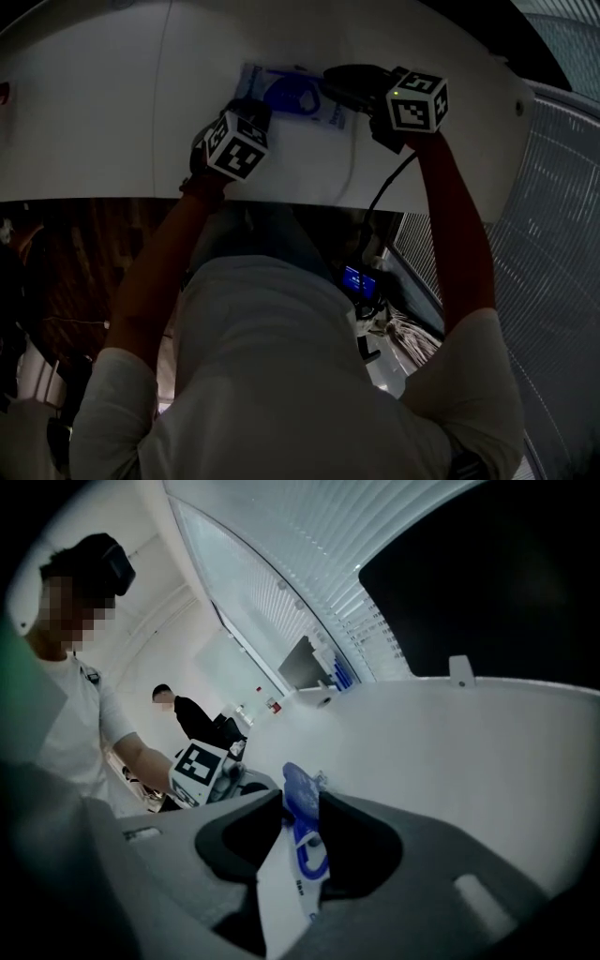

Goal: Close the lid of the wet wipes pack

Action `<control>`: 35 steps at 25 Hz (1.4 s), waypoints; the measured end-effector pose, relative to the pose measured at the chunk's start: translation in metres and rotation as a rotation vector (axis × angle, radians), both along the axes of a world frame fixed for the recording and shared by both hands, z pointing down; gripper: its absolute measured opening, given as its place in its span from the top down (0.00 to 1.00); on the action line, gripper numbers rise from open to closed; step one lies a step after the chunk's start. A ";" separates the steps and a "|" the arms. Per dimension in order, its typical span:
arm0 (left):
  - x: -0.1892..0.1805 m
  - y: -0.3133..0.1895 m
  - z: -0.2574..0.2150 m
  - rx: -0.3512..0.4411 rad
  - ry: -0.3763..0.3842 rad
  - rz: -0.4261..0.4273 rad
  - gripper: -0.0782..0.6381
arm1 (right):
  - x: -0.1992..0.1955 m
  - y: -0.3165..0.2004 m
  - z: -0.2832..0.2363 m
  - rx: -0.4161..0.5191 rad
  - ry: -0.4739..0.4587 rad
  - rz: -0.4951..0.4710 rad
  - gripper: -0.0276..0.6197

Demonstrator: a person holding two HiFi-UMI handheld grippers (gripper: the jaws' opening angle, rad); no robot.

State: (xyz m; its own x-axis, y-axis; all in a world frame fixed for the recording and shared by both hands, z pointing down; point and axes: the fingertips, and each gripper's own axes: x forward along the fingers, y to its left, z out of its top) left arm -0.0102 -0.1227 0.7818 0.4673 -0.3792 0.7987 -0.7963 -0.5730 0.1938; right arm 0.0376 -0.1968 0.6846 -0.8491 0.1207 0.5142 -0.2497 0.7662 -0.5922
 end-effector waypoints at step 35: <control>-0.002 0.002 -0.007 -0.021 0.009 -0.001 0.89 | -0.011 0.049 0.080 0.224 0.401 -0.130 0.95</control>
State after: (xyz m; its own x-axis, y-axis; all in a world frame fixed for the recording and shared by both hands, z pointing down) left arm -0.0124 -0.1212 0.7752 0.4739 -0.3628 0.8024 -0.7949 -0.5683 0.2126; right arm 0.0265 -0.1483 0.7643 -0.5637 0.0616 0.8237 -0.3184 0.9040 -0.2855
